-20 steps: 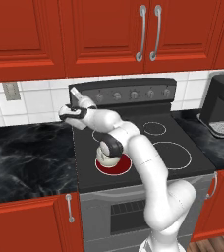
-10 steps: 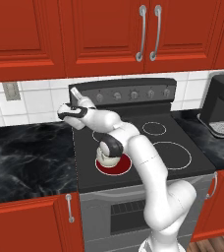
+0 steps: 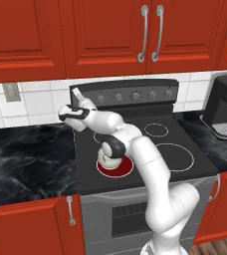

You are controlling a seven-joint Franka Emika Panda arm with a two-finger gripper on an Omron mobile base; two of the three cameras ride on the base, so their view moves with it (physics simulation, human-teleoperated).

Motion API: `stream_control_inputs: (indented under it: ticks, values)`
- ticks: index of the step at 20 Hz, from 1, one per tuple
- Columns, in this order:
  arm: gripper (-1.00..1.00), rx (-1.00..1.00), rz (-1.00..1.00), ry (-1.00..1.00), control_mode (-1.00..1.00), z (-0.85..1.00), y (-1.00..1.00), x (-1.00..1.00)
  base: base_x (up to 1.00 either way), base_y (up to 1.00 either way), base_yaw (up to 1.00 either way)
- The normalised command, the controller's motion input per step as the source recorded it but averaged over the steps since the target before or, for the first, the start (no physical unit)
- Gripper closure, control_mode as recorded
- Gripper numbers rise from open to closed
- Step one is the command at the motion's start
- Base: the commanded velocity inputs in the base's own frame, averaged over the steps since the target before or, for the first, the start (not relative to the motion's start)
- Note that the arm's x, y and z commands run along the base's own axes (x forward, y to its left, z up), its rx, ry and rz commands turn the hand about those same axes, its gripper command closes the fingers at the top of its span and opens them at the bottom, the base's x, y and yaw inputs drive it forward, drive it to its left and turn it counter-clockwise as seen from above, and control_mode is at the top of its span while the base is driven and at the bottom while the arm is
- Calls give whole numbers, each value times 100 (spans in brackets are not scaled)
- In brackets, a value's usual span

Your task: Lower the heat of the kettle.

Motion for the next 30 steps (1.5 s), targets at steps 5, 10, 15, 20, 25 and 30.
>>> stream_control_inputs:
  ticks: [5,10,15,20,25,30]
  values:
    - [100,18,1,0,-100,0,0,0,0,0,0]
    - [100,22,0,0,-100,0,0,0,0,0,0]
    - [100,23,0,0,-100,0,0,0,0,0,0]
    - [100,24,0,0,-100,0,0,0,0,0,0]
    - [100,24,0,0,-100,0,0,0,0,0,0]
    - [100,19,0,0,-100,0,0,0,0,0,0]
